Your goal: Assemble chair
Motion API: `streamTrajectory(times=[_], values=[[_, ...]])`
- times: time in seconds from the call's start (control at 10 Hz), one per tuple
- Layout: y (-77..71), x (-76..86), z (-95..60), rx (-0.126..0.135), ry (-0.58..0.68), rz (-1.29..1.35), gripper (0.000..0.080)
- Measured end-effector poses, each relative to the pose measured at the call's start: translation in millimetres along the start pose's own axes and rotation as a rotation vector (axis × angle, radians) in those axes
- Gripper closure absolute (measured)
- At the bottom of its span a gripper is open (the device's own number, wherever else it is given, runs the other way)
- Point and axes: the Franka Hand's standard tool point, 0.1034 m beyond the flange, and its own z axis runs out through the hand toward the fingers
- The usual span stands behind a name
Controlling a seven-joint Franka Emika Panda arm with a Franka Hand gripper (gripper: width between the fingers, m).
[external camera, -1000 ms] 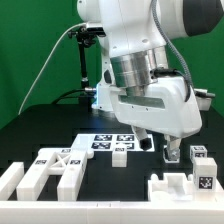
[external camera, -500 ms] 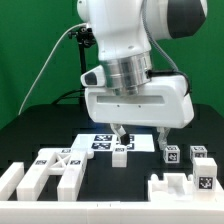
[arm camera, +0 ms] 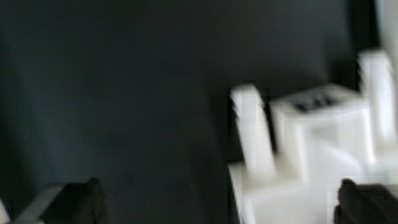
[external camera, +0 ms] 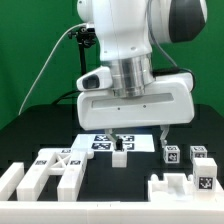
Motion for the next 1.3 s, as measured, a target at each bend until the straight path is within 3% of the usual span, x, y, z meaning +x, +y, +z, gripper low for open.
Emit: streamTrajectory(times=[0.2,0.3,0.6,0.7,0.8,0.9,1.0,1.3], values=[[24.7,-13.2,2.3,-0.03,-0.051,-0.223,0.0151],[28.9,-19.3,5.9,-0.048,-0.058,-0.261,0.0151],[27.2,-19.2,5.7,-0.043,-0.077,-0.244,0.0151],[26.7,-28.6,8.5,-0.044,-0.159,-0.195,0.0151],[30.2,-34.4,10.2,-0.079,-0.291,-0.146,0.0151],[30.5,-30.2,11.1,-0.102,-0.333,-0.133,0.0151],[32.2,-47.6,12.1,-0.136,-0.473,-0.098,0.0151],[37.1,-60.2,16.3,-0.146,-0.759,-0.071,0.0151]])
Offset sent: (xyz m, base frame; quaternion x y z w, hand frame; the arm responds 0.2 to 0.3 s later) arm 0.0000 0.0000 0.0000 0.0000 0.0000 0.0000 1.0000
